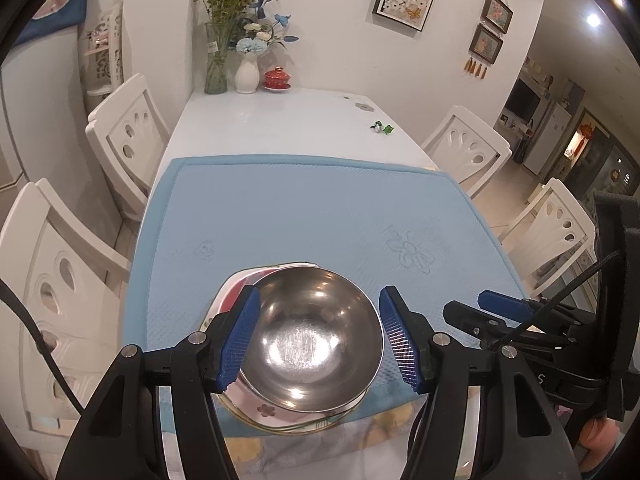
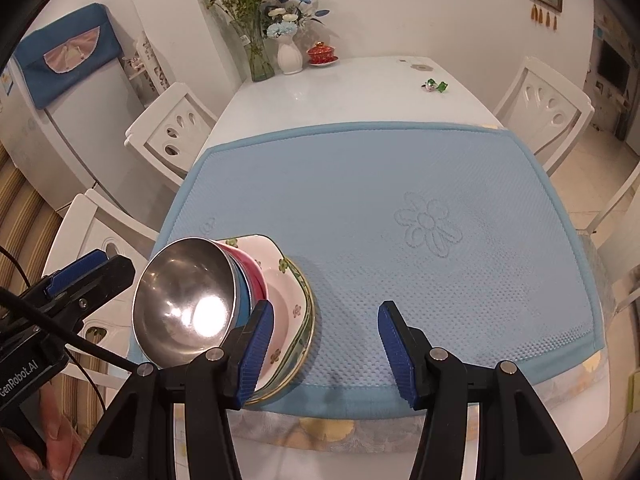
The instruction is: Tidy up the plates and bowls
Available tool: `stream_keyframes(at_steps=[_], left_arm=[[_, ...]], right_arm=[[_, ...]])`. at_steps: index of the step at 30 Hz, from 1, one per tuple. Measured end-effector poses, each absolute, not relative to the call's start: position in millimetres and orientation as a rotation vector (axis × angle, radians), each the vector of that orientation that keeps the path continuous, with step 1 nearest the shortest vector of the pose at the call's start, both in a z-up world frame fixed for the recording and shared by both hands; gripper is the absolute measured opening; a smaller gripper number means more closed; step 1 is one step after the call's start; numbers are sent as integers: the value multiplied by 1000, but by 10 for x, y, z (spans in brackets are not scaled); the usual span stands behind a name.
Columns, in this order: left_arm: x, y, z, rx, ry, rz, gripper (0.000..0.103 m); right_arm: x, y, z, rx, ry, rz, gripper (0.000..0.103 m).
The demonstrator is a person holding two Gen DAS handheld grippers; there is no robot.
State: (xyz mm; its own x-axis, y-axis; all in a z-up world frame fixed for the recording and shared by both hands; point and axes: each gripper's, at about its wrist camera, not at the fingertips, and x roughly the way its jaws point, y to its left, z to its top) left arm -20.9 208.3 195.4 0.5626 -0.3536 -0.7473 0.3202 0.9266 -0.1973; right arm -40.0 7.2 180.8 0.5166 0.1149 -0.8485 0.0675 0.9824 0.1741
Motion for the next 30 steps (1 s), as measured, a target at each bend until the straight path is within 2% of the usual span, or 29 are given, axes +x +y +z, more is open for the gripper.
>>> stream_keyframes(at_steps=[30], left_arm=[[-225, 2147, 1911, -64, 900, -383, 60]], right_arm=[[-435, 122, 1792, 183, 1038, 33, 52]])
